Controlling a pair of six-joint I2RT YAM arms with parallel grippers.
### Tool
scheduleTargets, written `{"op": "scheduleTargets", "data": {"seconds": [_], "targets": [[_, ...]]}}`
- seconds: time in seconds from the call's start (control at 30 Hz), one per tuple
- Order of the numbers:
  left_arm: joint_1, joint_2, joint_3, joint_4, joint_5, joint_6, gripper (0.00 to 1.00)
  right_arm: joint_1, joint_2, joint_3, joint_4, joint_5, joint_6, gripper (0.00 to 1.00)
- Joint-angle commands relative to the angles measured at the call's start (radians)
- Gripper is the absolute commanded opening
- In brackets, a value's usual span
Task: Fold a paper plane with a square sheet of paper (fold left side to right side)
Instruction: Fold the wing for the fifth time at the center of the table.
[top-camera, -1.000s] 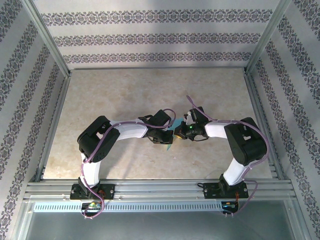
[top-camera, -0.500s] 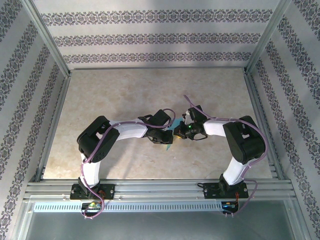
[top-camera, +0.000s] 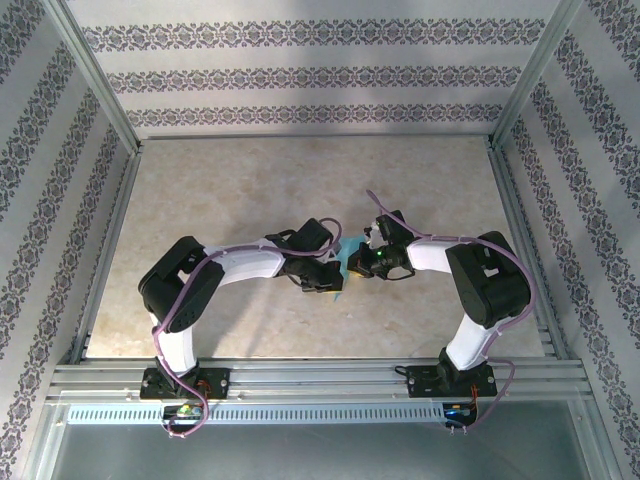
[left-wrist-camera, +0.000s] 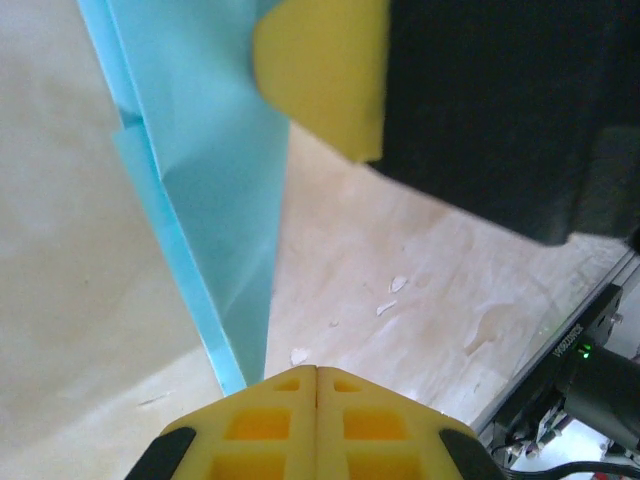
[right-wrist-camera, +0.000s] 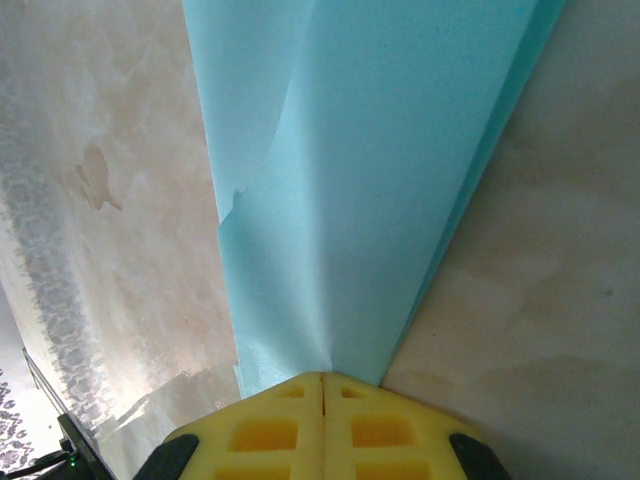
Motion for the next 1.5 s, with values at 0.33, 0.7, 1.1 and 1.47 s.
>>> {"op": "scheduleTargets", "data": {"seconds": [0.33,0.7,1.1,1.47], "targets": [[-0.001,0.049,-0.004,0.058,0.046,-0.025,0.01,0.024,0.074,-0.016,-0.113,0.114,-0.034,0.0],[-0.002,0.068,-0.026,0.072,0.05,-0.03,0.01,0.028,0.079,-0.014,-0.119,0.122,-0.039,0.0],[-0.005,0.082,-0.036,0.09,0.056,-0.035,0.01,0.028,0.082,-0.013,-0.121,0.126,-0.041,0.0],[-0.016,0.089,-0.053,0.087,0.037,-0.038,0.01,0.029,0.086,-0.014,-0.125,0.132,-0.041,0.0]]}}
